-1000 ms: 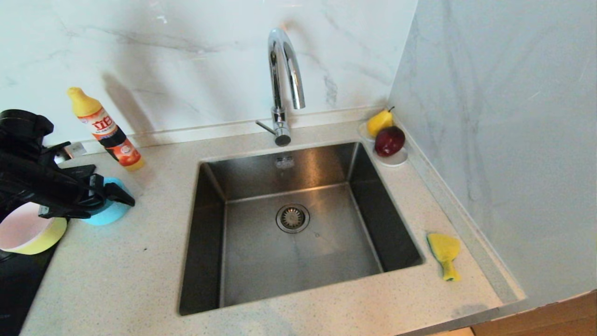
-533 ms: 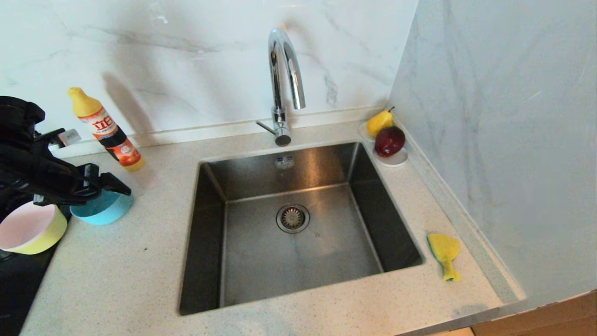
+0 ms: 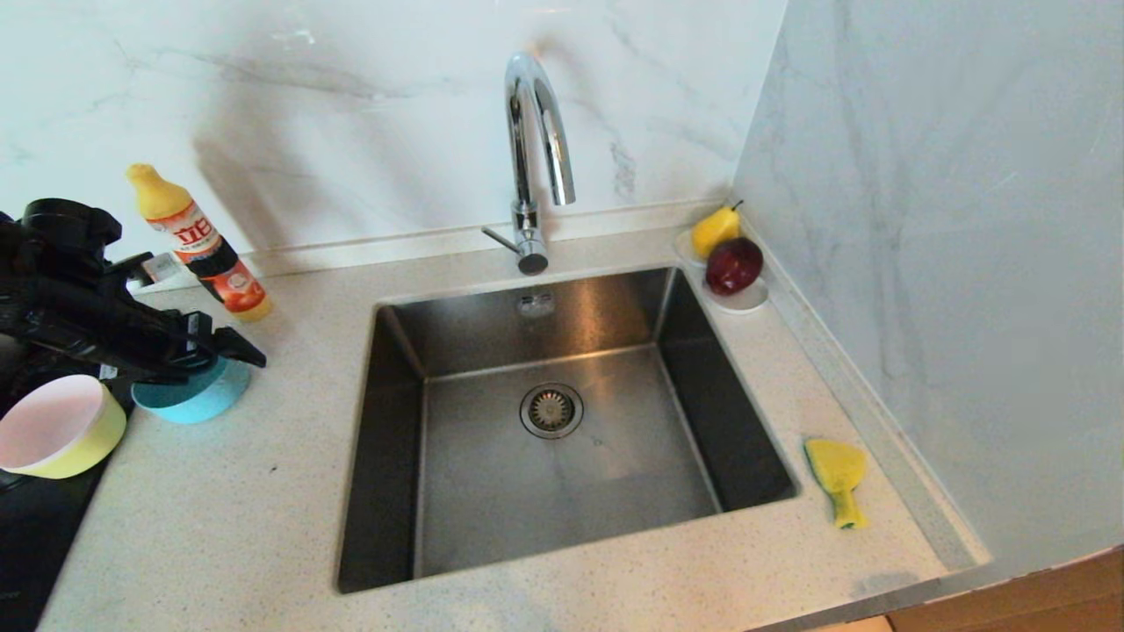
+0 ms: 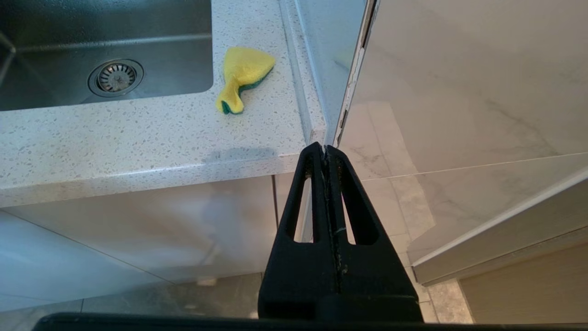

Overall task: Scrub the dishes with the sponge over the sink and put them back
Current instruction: Place the bowl on the bowl

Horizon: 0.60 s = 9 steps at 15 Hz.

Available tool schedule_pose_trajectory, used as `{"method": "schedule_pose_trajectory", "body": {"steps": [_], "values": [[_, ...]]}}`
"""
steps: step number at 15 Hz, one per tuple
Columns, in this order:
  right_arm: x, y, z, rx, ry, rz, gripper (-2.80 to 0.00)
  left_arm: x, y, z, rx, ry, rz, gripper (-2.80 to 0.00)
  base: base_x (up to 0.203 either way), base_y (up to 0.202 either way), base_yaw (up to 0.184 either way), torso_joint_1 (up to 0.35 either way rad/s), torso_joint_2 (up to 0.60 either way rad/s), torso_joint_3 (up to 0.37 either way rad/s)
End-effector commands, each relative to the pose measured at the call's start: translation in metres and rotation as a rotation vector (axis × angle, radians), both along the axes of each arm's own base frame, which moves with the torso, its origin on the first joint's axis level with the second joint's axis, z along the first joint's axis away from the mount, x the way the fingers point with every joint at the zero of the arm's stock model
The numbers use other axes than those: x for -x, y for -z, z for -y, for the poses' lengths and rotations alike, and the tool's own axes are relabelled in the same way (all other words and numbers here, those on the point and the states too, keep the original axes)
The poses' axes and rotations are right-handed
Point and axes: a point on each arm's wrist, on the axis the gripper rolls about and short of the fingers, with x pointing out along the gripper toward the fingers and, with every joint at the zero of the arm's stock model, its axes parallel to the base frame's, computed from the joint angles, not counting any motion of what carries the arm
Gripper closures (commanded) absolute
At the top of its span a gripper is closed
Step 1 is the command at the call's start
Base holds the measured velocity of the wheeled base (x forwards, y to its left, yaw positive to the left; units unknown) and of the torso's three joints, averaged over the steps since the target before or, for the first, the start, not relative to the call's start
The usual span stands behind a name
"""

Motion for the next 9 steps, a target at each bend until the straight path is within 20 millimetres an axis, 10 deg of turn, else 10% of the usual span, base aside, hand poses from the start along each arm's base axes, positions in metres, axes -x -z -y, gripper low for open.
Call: {"method": "schedule_pose_trajectory", "body": {"steps": [1, 9], "values": [[0.0, 0.0, 0.0, 0.0, -0.001, 0.0, 0.0, -0.0061, 0.0111, 0.0017, 0.014, 0.009, -0.029, -2.8, 0.0, 0.0, 0.0, 0.0, 0.0, 0.0], [0.0001, 0.0, 0.0, 0.0, -0.001, 0.001, 0.0, -0.0068, 0.0198, 0.0034, 0.027, 0.007, -0.061, -2.8, 0.0, 0.0, 0.0, 0.0, 0.0, 0.0]]}}
